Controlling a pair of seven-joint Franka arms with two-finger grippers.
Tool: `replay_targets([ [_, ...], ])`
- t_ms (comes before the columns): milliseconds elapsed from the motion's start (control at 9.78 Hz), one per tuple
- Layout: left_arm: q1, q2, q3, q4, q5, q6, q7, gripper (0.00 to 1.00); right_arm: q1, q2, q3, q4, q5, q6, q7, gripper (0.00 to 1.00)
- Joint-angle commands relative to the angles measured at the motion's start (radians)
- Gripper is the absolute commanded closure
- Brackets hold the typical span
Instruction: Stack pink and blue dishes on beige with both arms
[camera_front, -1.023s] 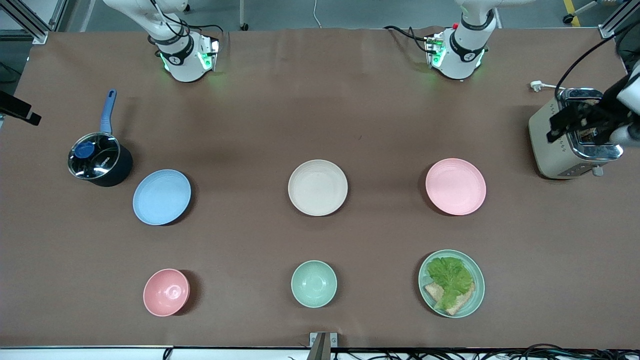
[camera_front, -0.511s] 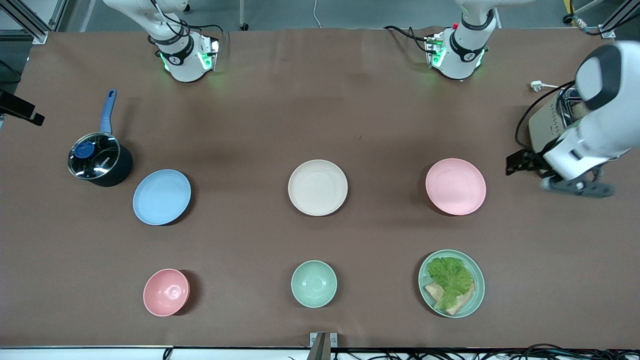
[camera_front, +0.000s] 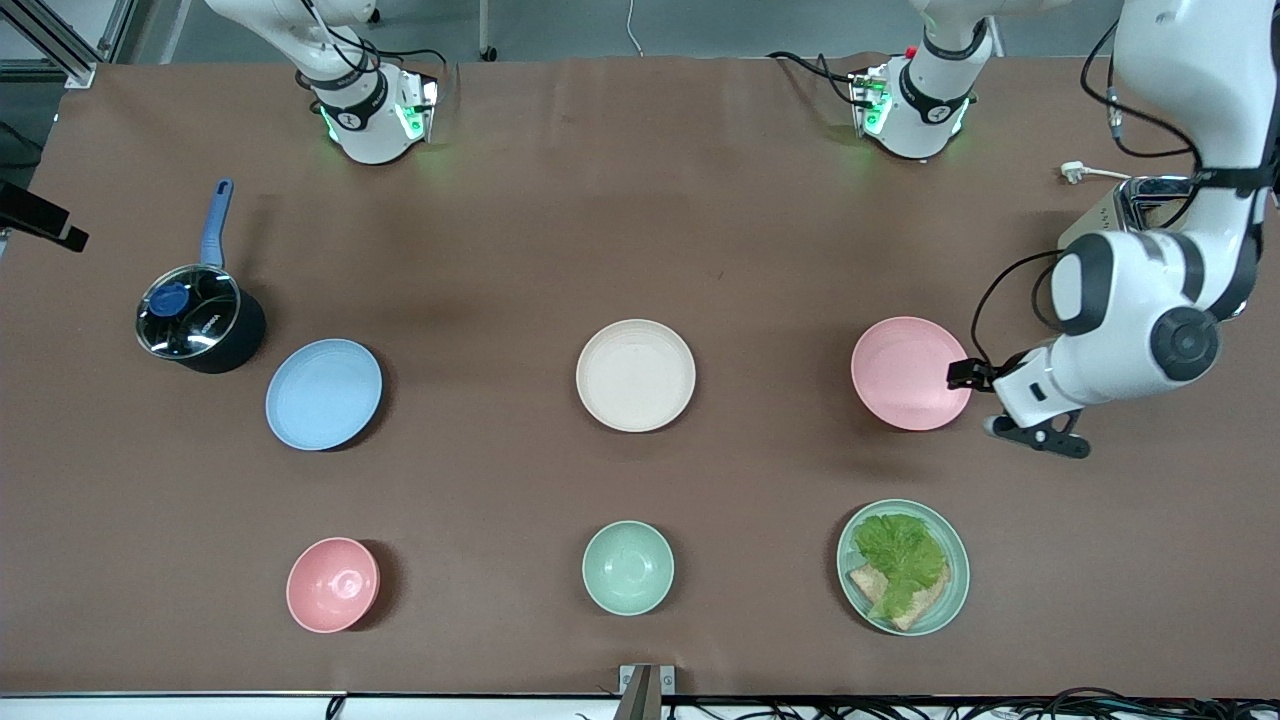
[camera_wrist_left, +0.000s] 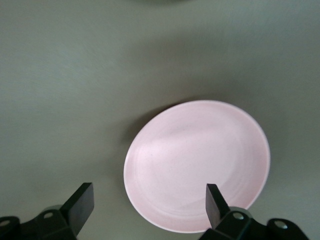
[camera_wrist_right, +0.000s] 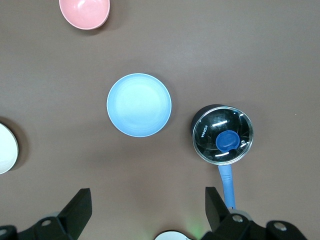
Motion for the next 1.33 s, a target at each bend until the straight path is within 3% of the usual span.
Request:
replay_targets([
  [0, 0.058, 0.088, -0.006, -0.004, -0.025, 0.077, 0.081, 0.03, 0.005, -0.001, -0.014, -0.003, -0.001, 0.012, -0.042, 0.00],
  [205, 0.074, 0.144, -0.012, -0.013, -0.152, 0.115, 0.131, 0.13, -0.009, 0.051, -0.017, -0.047, 0.010, 0.079, -0.134, 0.00],
  [409, 0.085, 0.137, -0.012, -0.054, -0.168, 0.116, 0.138, 0.28, -0.035, 0.067, -0.017, -0.252, 0.053, 0.284, -0.162, 0.00],
  [511, 0.109, 0.135, -0.026, -0.079, -0.169, 0.116, 0.142, 0.47, -0.040, 0.075, -0.017, -0.344, 0.086, 0.407, -0.212, 0.00],
  [614, 0.153, 0.135, -0.047, -0.094, -0.169, 0.116, 0.147, 0.72, -0.057, 0.103, -0.017, -0.420, 0.117, 0.516, -0.282, 0.00],
  [818, 0.244, 0.135, -0.110, -0.096, -0.169, 0.114, 0.213, 0.93, -0.072, 0.183, -0.017, -0.504, 0.165, 0.671, -0.385, 0.00],
  [920, 0.269, 0.129, -0.140, -0.091, -0.169, 0.114, 0.214, 0.99, -0.077, 0.218, -0.017, -0.549, 0.198, 0.736, -0.442, 0.00],
  [1227, 0.266, 0.033, -0.248, -0.088, -0.169, 0.088, 0.167, 1.00, -0.106, 0.362, -0.018, -0.614, 0.375, 0.938, -0.699, 0.00],
])
